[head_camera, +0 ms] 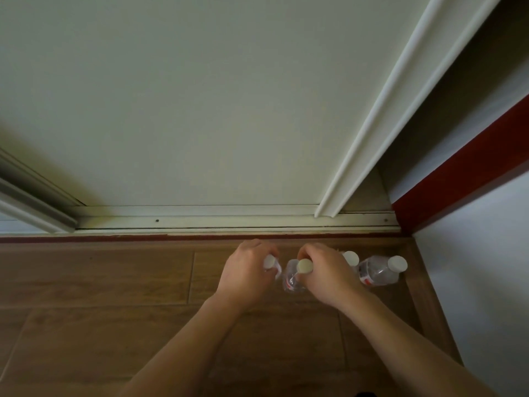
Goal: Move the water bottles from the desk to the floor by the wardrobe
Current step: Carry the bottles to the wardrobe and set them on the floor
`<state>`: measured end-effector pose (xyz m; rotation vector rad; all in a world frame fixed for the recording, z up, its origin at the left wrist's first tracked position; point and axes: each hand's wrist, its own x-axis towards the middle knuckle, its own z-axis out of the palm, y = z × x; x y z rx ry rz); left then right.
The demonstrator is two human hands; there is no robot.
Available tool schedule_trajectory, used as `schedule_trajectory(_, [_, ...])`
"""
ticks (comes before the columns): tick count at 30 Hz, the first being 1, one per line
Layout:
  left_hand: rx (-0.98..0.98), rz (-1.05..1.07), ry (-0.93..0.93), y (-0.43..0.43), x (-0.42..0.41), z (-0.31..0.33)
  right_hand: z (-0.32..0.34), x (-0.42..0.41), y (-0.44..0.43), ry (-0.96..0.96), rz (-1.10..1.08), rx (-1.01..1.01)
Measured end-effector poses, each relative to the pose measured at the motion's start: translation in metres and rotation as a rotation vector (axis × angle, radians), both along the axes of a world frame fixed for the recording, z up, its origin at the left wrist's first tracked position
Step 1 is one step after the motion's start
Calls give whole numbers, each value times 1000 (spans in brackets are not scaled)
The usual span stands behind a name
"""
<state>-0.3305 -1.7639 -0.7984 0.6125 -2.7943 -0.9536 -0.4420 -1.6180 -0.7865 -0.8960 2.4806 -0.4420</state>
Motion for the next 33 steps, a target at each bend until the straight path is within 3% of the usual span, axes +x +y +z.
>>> schedule_trajectory(21, [-2,-30,-96,-7,10,-10,6,7,6,104,76,88])
schedule_trajectory(33, [-53,-90,-275,-13,9,41,60,3,7,42,103,137])
